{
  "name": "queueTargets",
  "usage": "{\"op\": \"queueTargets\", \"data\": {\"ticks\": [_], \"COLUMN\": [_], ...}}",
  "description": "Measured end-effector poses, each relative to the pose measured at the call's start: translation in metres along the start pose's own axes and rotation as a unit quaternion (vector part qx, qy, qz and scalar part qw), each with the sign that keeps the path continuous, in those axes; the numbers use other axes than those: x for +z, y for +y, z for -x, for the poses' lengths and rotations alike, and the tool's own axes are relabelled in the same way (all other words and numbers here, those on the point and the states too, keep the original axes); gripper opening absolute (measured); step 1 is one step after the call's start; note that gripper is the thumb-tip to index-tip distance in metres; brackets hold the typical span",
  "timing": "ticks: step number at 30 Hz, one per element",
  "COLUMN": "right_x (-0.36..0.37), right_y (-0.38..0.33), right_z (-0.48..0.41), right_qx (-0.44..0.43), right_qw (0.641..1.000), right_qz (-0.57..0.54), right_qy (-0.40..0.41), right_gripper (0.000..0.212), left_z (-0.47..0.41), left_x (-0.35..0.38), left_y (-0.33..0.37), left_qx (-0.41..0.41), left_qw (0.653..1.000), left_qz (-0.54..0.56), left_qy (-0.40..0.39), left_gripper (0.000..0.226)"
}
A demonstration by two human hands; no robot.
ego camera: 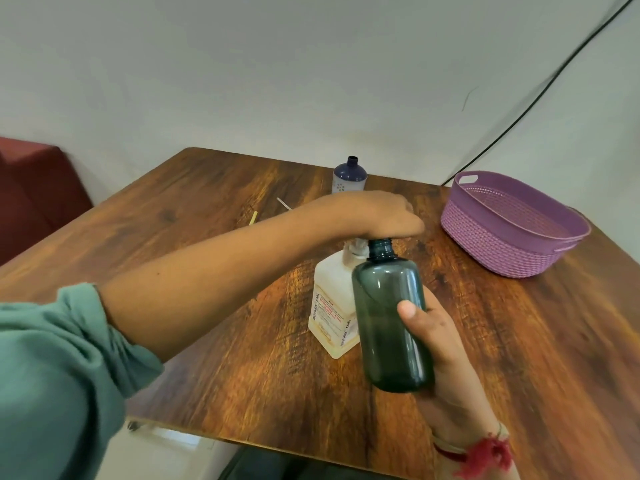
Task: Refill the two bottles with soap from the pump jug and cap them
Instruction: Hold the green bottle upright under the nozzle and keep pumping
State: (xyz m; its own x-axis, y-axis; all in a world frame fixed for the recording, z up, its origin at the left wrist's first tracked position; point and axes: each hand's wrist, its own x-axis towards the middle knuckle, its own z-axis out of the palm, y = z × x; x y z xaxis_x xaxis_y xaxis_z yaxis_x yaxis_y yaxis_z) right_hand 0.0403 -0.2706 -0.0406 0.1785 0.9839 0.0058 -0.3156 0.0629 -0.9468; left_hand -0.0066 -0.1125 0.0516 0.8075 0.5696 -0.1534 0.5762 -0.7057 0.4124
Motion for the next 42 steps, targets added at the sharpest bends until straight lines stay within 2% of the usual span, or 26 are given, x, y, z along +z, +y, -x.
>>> {"op": "queueTargets", "data": {"ticks": [2,7,9,11,13,16,19,23,25,28,33,36,40,42], "right_x": [-0.002,0.0,0.0,-0.001,0.0,0.0,0.001,0.002,0.001,0.0,0.003,0.003,0.002,0.003], "right_y": [0.003,0.003,-0.002,-0.003,-0.001,0.003,0.002,-0.008,-0.007,0.0,-0.004,-0.01,-0.005,0.0], "right_z": [0.0,0.003,0.003,0.002,0.001,0.0,0.001,0.002,0.001,-0.001,0.001,0.0,-0.001,-0.001], "right_qx": [0.009,0.005,0.0,0.001,0.003,0.009,0.01,0.002,0.002,0.011,0.016,0.011,0.028,0.028], "right_qw": [1.0,1.0,1.0,1.0,1.0,1.0,1.0,1.0,1.0,1.0,1.0,1.0,0.999,1.0], "right_qz": [0.005,0.002,-0.001,0.0,0.013,0.022,0.016,0.001,0.008,0.023,0.006,0.01,0.008,0.008], "right_qy": [0.004,0.002,-0.003,-0.005,0.001,0.016,0.012,-0.003,-0.002,0.007,0.0,-0.012,-0.013,-0.008], "right_gripper": [0.092,0.092,0.086,0.082,0.089,0.091,0.09,0.087,0.08,0.085,0.086,0.084,0.086,0.084], "left_z": [0.001,0.003,0.002,0.002,0.001,0.0,0.001,0.0,0.0,0.002,0.002,0.0,0.0,0.0], "left_x": [0.005,0.0,-0.004,-0.004,-0.001,0.004,0.0,-0.01,-0.005,0.005,-0.005,-0.011,-0.001,0.004], "left_y": [-0.001,0.004,0.004,0.002,0.001,0.0,0.0,0.004,0.002,-0.004,0.001,0.002,-0.005,-0.007], "left_qx": [-0.009,0.0,0.01,0.009,-0.004,-0.015,-0.013,0.0,0.008,-0.003,0.002,0.026,0.006,-0.006], "left_qw": [1.0,0.999,0.998,0.999,1.0,0.999,0.999,0.999,1.0,0.995,0.999,0.999,0.996,0.994], "left_qz": [0.018,-0.048,-0.061,-0.032,0.019,0.036,0.017,-0.038,0.018,0.1,0.005,-0.024,0.085,0.097], "left_qy": [-0.002,-0.011,0.002,0.009,-0.007,-0.027,-0.031,-0.025,-0.024,-0.027,-0.052,-0.021,-0.033,-0.051], "left_gripper": [0.029,0.024,0.025,0.03,0.033,0.024,0.018,0.031,0.029,0.029,0.024,0.034,0.035,0.032]}}
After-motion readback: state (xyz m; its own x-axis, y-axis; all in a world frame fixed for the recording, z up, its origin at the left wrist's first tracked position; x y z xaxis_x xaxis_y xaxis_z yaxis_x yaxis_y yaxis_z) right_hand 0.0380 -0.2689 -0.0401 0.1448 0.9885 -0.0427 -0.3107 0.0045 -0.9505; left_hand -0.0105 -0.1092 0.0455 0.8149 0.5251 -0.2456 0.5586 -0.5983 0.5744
